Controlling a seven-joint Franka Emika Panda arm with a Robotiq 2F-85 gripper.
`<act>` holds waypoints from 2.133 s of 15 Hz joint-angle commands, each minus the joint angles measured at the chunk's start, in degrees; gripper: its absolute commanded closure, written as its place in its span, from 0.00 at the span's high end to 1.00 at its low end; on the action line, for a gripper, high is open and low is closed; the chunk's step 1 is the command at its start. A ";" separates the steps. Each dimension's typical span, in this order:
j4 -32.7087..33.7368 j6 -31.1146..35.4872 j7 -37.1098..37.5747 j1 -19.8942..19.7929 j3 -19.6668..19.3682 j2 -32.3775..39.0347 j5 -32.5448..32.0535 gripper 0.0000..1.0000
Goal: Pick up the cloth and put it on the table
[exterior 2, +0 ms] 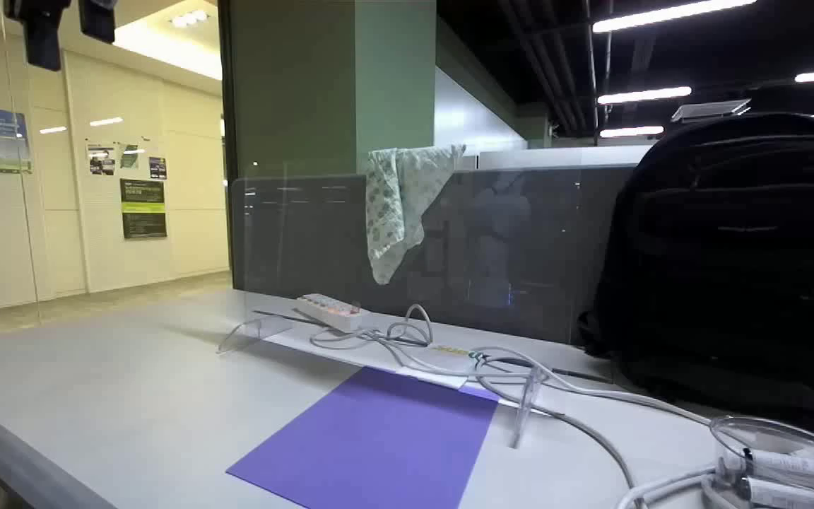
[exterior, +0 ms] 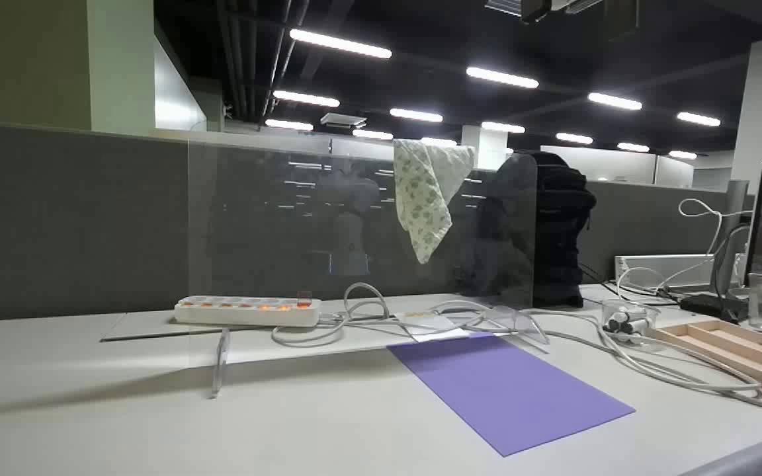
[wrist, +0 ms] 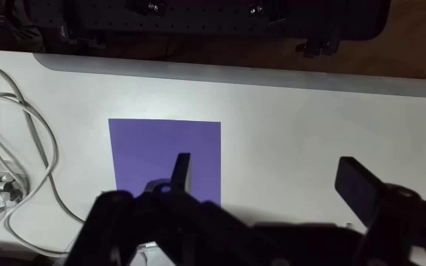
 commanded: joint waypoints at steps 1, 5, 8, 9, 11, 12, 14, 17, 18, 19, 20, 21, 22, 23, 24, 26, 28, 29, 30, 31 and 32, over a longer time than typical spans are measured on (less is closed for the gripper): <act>0.11 -0.04 0.17 0.27 -0.22 0.10 -0.18 1.00; 0.12 -0.04 0.17 0.27 -0.22 0.04 -0.18 1.00; 0.12 -0.04 0.17 0.27 -0.22 0.04 -0.18 1.00; 0.12 -0.04 0.17 0.27 -0.22 0.04 -0.18 1.00; -1.02 1.72 0.99 -0.29 -0.29 -0.92 -0.22 1.00; -1.82 3.00 2.39 -1.66 -0.58 -1.60 -0.85 1.00; -4.23 7.15 3.69 -4.93 -2.54 -3.55 -3.41 1.00; -7.64 14.80 2.89 -10.71 -6.97 -4.59 -8.70 1.00; -8.63 18.66 2.41 -12.87 -8.83 -4.28 -10.73 1.00; -9.32 22.50 2.39 -15.03 -10.22 -3.72 -12.77 1.00; -9.68 26.80 2.14 -17.47 -11.85 -2.65 -15.06 1.00; -9.71 31.15 2.49 -19.75 -13.27 -1.15 -16.71 1.00; -9.27 34.93 2.27 -21.30 -14.89 0.90 -17.30 1.00; -8.50 38.14 1.84 -22.28 -16.09 3.35 -17.26 1.00; -7.49 41.34 0.95 -22.29 -17.23 6.17 -16.26 1.00; -6.18 47.59 -2.14 -20.32 -19.26 11.33 -13.59 1.00; -3.94 48.82 -3.78 -17.70 -20.30 16.83 -9.17 1.00; -8.43 48.96 -3.52 -20.94 -18.64 10.37 -11.39 1.00; -7.43 49.23 -3.89 -19.84 -18.95 12.86 -10.02 1.00; -6.52 49.39 -3.91 -19.17 -19.09 14.83 -9.43 1.00; -5.78 49.46 -3.91 -18.84 -19.12 16.10 -9.30 1.00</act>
